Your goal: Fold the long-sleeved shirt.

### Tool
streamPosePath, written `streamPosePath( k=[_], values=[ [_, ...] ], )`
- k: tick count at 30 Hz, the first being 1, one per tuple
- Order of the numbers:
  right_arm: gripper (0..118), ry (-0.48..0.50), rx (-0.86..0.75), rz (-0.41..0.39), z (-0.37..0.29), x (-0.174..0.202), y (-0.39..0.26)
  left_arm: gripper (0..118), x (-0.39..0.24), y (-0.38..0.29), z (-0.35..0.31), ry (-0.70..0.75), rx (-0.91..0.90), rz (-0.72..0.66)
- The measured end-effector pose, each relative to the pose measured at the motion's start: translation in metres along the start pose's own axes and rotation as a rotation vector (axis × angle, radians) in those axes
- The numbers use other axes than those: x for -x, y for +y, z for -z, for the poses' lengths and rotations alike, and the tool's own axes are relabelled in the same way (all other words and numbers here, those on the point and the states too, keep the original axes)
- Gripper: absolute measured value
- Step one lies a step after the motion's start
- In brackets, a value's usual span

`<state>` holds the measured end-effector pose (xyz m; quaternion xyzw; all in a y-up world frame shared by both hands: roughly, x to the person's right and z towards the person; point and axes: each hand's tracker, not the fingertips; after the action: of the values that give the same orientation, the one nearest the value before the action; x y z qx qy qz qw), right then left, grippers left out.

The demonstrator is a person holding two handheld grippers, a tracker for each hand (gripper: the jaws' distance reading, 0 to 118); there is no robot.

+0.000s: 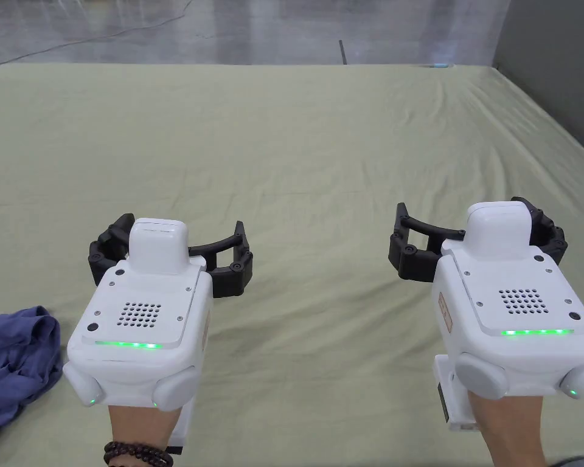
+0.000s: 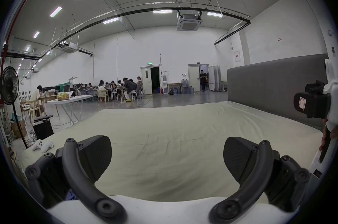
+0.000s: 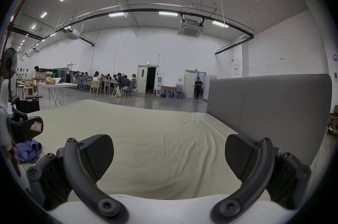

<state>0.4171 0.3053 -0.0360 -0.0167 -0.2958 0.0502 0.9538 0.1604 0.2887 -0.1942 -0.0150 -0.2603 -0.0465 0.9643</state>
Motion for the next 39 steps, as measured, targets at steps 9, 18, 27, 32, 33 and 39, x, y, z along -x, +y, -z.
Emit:
streamPosePath(
  k=[9, 18, 27, 32, 33, 39],
  values=[
    [118, -0.001, 0.002, 0.001, -0.0011, -0.0010, 0.0008, 118, -0.0016, 0.0015, -0.0012, -0.003, -0.004, 0.004],
    [118, -0.004, 0.001, -0.001, 0.0001, 0.0008, 0.0008, 118, 0.0010, 0.0032, 0.0006, 0.001, -0.007, -0.001],
    [118, 0.003, 0.002, -0.002, 0.0019, 0.0031, 0.0013, 118, -0.0015, 0.0038, 0.0025, -0.007, -0.006, 0.014],
    [118, 0.008, 0.006, -0.003, 0.0021, 0.0027, 0.0009, 118, -0.0024, 0.0038, 0.0031, -0.009, -0.007, 0.018],
    [118, 0.008, 0.007, -0.001, 0.0025, 0.0024, 0.0008, 118, -0.0028, 0.0038, 0.0034, -0.010, -0.006, 0.022],
    [118, -0.004, 0.000, 0.003, 0.0026, 0.0024, 0.0012, 118, -0.0010, 0.0039, 0.0027, -0.011, -0.005, 0.016]
  ],
)
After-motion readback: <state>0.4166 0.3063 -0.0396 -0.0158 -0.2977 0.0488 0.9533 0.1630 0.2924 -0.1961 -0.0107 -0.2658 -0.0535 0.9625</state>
